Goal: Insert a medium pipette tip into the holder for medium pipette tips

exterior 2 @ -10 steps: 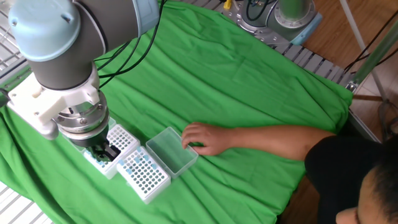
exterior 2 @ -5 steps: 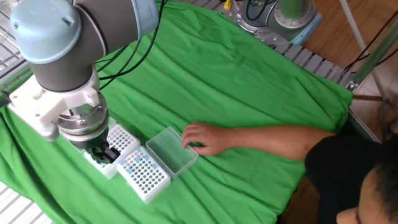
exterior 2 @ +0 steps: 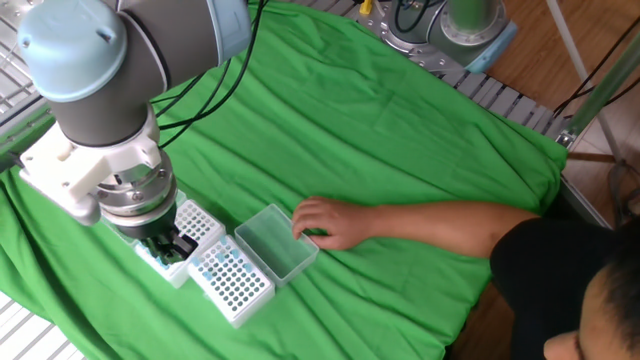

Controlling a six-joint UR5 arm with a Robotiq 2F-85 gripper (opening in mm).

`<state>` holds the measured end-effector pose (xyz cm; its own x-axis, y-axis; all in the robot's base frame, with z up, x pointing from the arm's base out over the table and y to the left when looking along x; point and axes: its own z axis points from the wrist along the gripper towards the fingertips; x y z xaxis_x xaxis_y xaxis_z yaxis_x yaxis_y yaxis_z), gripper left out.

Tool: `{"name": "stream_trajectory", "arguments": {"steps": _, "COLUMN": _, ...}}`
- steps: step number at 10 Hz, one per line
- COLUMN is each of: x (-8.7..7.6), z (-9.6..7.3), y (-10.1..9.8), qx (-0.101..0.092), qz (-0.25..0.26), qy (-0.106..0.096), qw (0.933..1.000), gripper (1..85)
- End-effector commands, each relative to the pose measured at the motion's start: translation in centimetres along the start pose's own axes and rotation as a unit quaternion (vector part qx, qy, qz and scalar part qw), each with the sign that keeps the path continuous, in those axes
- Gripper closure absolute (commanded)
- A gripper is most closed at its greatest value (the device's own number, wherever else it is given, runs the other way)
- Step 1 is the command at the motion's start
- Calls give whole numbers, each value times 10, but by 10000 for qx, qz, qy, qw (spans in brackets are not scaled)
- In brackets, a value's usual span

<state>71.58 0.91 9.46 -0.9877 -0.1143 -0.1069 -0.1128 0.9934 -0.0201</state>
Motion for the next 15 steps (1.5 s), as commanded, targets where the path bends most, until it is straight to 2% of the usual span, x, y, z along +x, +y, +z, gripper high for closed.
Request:
{"name": "stream_trajectory", "arguments": {"steps": 1, "x": 1, "z": 1, "y": 2, "qx": -96, "qz": 3, "qy": -13, "qw": 10000, "gripper": 623}}
{"name": "stream_trajectory", "arguments": {"steps": 5, "x": 2, "z": -8, "y": 25, "qx": -129, "qz": 312, "qy": 100, "qw": 9994, "gripper": 623}}
{"name": "stream_trajectory", "arguments": {"steps": 8, "x": 3, "z": -6, "y": 51, "qx": -371, "qz": 504, "qy": 84, "qw": 9980, "gripper": 627}}
{"name": "stream_trajectory", "arguments": {"steps": 10, "x": 4, "z": -1, "y": 65, "qx": -430, "qz": 587, "qy": 60, "qw": 9973, "gripper": 613}}
{"name": "stream_trajectory", "arguments": {"steps": 15, "x": 11, "z": 13, "y": 67, "qx": -374, "qz": 537, "qy": 24, "qw": 9979, "gripper": 597}}
